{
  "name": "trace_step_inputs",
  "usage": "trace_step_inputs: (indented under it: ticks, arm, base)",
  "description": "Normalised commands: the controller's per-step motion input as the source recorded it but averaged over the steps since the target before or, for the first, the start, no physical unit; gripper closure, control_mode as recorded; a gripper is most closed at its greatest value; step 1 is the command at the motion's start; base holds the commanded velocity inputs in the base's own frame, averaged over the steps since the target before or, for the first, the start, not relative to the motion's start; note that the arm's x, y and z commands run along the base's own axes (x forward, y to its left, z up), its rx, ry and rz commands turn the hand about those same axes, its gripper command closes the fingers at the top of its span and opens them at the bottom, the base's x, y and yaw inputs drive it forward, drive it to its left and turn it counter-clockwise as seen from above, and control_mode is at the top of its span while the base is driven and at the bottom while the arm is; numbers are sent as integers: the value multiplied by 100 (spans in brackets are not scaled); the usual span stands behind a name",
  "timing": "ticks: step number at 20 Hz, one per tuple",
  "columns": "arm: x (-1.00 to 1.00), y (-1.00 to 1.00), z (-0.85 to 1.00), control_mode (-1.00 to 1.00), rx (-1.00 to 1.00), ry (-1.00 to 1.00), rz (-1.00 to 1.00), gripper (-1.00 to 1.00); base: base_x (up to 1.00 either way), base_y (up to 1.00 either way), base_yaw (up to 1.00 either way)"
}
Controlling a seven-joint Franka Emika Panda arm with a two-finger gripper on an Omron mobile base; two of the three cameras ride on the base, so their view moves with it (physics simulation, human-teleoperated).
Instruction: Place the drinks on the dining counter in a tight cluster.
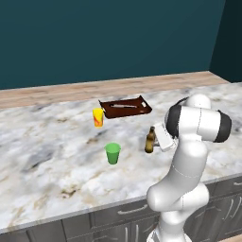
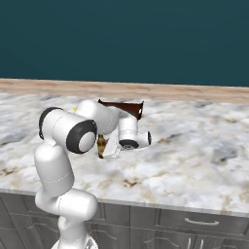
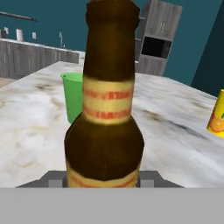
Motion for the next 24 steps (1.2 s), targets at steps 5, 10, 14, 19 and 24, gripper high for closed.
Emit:
trace_step_inputs:
  ticks: [5,10,14,19,24]
  arm:
    - [0,0,0,-100,0,0,0,-100]
    - [0,0,0,-100,0,0,0,-100]
    - [0,0,0,-100,0,0,0,-100]
    - [0,-2,0,-100,0,0,0,-100]
    - [-7,-35,24,-100,0,0,-14,-100]
  base:
    - [0,0,0]
    - [0,0,0]
    - [0,0,0]
    - [0,0,0]
    - [0,0,0]
